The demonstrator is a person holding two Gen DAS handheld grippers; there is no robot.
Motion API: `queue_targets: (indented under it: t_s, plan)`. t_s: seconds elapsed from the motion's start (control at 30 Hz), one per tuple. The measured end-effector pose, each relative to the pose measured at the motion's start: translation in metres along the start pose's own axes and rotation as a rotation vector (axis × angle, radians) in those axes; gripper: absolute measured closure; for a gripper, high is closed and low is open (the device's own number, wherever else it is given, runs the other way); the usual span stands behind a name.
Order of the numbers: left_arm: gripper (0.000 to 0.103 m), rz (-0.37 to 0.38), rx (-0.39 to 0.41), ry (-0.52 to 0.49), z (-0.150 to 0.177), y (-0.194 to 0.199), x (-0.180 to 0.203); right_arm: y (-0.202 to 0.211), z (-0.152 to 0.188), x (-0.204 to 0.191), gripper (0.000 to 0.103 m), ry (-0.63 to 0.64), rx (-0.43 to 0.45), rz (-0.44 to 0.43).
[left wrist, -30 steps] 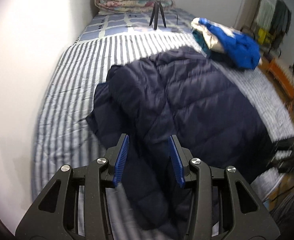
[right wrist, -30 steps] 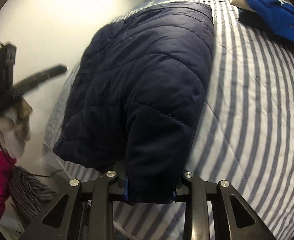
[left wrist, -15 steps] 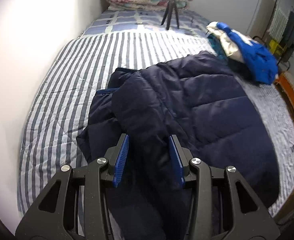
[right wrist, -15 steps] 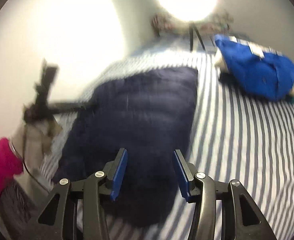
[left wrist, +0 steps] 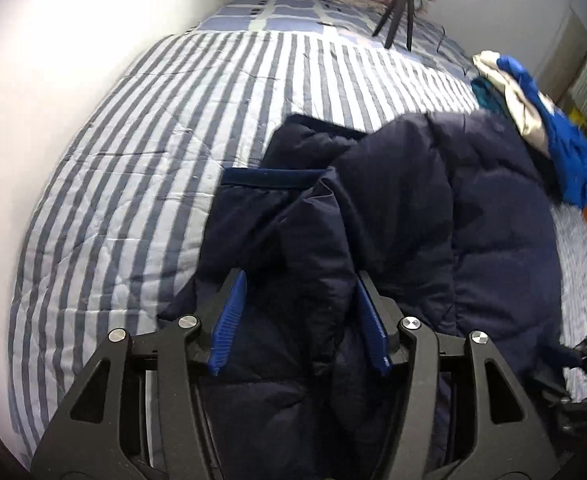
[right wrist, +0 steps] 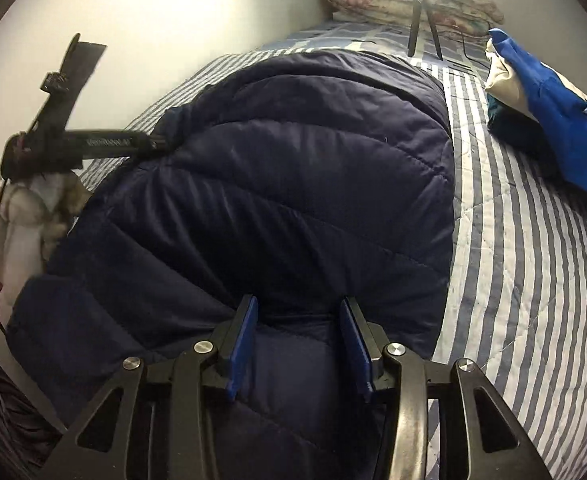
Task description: Fold large clothes
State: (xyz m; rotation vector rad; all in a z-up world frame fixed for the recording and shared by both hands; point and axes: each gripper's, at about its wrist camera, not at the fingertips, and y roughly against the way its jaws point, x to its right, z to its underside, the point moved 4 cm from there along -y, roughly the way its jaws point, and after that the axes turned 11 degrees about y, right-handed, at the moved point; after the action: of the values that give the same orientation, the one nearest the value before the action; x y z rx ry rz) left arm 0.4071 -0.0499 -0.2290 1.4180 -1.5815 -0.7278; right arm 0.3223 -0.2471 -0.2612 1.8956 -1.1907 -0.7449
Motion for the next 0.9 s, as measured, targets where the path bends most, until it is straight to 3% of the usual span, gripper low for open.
queue_targets:
  t_s: [0.07, 0.13, 0.23, 0.27, 0.3, 0.37, 0.57, 0.9]
  plan:
    - [0.047, 0.015, 0.029, 0.015, -0.004, 0.016, -0.007, 0.021, -0.002, 0.007, 0.058, -0.027, 0.073, -0.046]
    - [0.047, 0.071, 0.042, 0.065, -0.007, 0.038, -0.023, 0.039, 0.0, 0.016, 0.052, -0.057, 0.166, -0.017]
    - [0.044, 0.2, -0.004, 0.202, -0.003, 0.057, -0.054, 0.064, 0.011, 0.038, 0.036, -0.118, 0.288, 0.003]
    - [0.037, 0.245, -0.022, 0.249, 0.0, 0.061, -0.064, 0.066, 0.015, 0.045, 0.028, -0.14, 0.299, -0.006]
    - [0.034, 0.289, -0.038, 0.294, 0.003, 0.063, -0.073, 0.066, 0.02, 0.053, 0.021, -0.169, 0.294, -0.021]
    - [0.029, 0.348, -0.065, 0.367, 0.008, 0.065, -0.087, 0.058, 0.029, 0.065, 0.017, -0.215, 0.249, -0.055]
    - [0.028, 0.438, -0.192, 0.534, 0.028, 0.039, -0.112, 0.034, 0.041, 0.071, 0.017, -0.274, 0.127, -0.179]
    - [0.028, 0.585, -0.311, 0.619, 0.043, 0.005, -0.106, -0.009, 0.041, 0.074, 0.016, -0.385, 0.062, -0.279]
